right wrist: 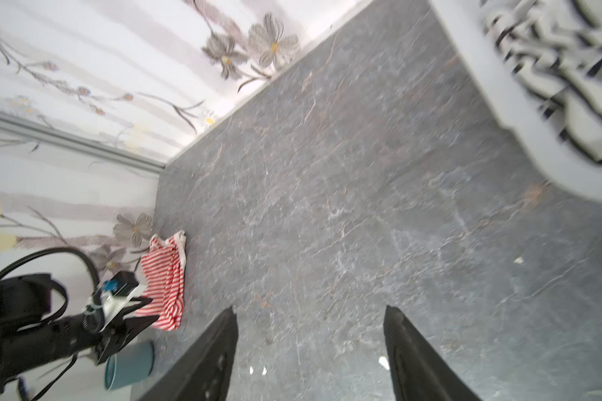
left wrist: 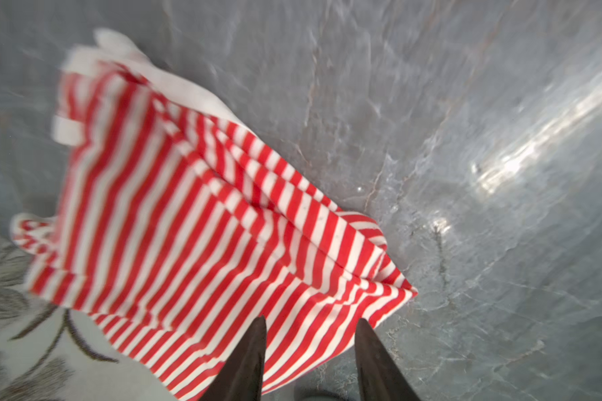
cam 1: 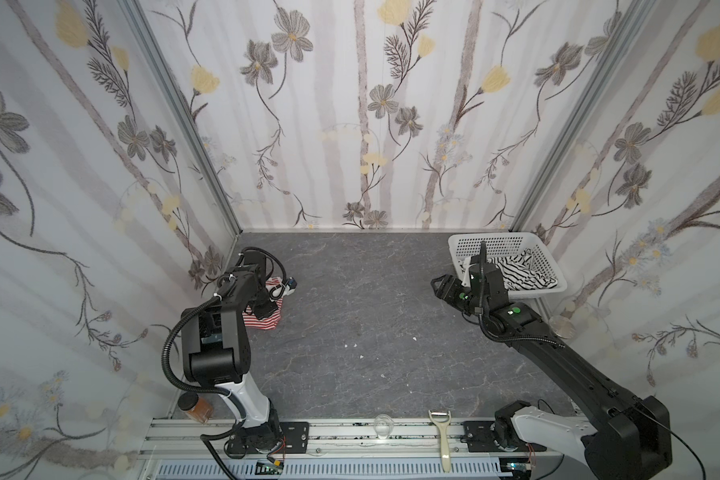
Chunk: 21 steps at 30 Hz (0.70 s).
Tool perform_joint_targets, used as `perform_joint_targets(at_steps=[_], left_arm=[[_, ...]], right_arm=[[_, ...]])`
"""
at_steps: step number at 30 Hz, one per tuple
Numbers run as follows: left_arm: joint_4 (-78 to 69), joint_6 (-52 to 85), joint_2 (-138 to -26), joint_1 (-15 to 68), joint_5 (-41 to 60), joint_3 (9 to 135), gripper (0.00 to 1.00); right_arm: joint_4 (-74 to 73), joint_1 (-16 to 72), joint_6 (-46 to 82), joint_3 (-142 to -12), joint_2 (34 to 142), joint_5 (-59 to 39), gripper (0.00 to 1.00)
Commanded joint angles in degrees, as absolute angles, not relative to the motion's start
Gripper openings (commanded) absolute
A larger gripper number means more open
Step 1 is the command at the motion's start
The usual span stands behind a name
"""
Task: Fold and stack the tank tops
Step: 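Carry the red-striped bundle with left gripper beside the teal cup while right gripper reaches basket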
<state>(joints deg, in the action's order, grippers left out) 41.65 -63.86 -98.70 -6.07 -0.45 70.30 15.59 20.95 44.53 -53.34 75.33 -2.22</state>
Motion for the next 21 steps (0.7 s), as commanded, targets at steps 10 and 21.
perform_joint_targets(at_steps=[10,21], left_arm=[[41.56,-29.34,-101.67,2.48,27.18,85.67,0.49],[36.94,-13.80,-108.76,13.33,22.53,89.56,0.48]], right_arm=[[30.09,-0.44,25.68,-80.13,97.82,10.61,0.71],[34.19,-10.10,20.29,-100.34,121.04,14.54,0.72]])
